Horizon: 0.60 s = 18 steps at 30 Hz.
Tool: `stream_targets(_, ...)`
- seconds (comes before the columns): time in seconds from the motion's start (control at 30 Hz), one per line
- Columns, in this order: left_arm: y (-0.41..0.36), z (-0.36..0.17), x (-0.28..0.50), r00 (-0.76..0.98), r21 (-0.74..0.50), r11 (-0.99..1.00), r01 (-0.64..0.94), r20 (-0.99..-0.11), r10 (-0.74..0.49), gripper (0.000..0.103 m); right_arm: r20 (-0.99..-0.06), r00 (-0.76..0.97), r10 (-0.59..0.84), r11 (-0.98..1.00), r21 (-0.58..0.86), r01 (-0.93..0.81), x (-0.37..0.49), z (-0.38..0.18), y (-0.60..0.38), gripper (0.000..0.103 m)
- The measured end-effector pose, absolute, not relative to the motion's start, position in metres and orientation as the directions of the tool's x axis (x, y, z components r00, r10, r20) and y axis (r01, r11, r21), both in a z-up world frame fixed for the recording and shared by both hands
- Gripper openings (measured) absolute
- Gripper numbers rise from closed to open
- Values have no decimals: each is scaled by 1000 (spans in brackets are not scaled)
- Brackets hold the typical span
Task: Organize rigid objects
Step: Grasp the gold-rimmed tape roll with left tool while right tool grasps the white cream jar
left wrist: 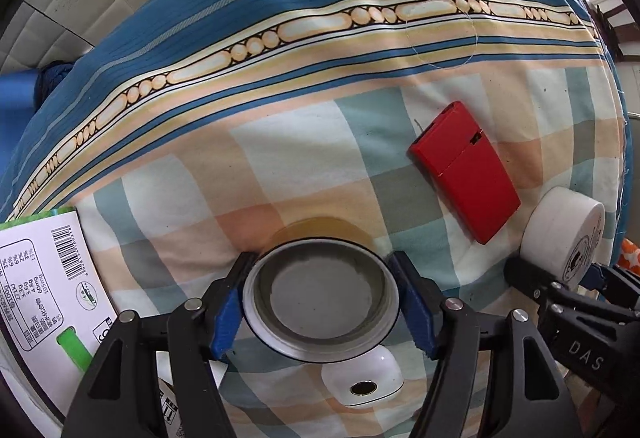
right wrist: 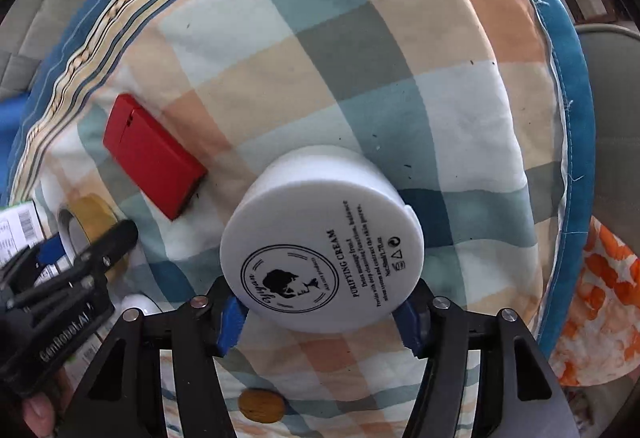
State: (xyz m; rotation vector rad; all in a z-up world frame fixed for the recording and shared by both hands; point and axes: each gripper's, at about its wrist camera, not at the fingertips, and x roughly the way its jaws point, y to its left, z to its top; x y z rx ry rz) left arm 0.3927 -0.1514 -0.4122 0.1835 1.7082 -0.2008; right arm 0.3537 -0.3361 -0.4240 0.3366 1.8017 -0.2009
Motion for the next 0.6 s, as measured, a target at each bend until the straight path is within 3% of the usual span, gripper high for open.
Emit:
stream_targets(0.23, -162, -408, 396, -119, -9, 967, 254, -993, 22, 62, -968, -238, 81, 950, 2, 313, 363, -427, -325, 63)
stream_targets(0.6, -168, -342, 354, -38, -47, 969, 244, -999, -39, 62, -985, -164, 61, 975, 24, 219, 332, -385, -301, 60)
